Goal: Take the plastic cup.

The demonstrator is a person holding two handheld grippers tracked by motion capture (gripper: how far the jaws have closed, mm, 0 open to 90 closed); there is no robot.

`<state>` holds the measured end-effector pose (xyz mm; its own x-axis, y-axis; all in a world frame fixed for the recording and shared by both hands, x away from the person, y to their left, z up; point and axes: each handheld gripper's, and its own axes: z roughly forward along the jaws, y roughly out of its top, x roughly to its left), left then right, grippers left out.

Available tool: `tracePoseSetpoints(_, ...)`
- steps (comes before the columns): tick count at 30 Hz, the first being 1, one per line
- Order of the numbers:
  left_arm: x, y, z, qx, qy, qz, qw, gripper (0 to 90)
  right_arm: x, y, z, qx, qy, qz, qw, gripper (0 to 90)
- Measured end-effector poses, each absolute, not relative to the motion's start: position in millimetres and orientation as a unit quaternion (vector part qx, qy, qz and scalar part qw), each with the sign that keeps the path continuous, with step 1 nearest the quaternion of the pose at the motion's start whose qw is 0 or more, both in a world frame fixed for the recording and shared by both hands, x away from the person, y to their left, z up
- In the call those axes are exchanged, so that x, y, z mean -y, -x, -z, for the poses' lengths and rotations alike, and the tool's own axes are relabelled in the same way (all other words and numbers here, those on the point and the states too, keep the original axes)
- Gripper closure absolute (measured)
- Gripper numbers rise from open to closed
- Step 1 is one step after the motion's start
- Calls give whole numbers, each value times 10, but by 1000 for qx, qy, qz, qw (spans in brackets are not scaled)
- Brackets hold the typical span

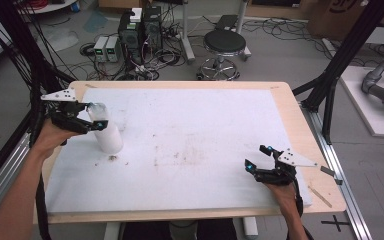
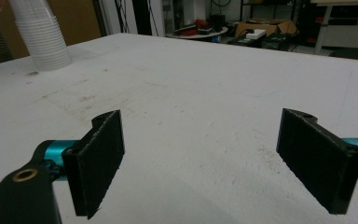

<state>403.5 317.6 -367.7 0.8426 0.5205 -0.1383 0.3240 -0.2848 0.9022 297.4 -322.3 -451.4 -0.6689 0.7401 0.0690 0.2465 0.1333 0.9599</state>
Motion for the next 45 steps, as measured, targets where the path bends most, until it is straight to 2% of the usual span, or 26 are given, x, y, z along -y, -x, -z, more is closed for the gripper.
tracePoseSetpoints(31, -3193, -4006, 3693, -252, -790, -82, 553, 313, 3224, -2987, 4515, -722, -346, -558, 219, 149)
tracePoseSetpoints(45, -3199, -3988, 3674, -251, -788, -85, 556, 326, 3224, -2987, 4514, -721, -346, -559, 219, 149)
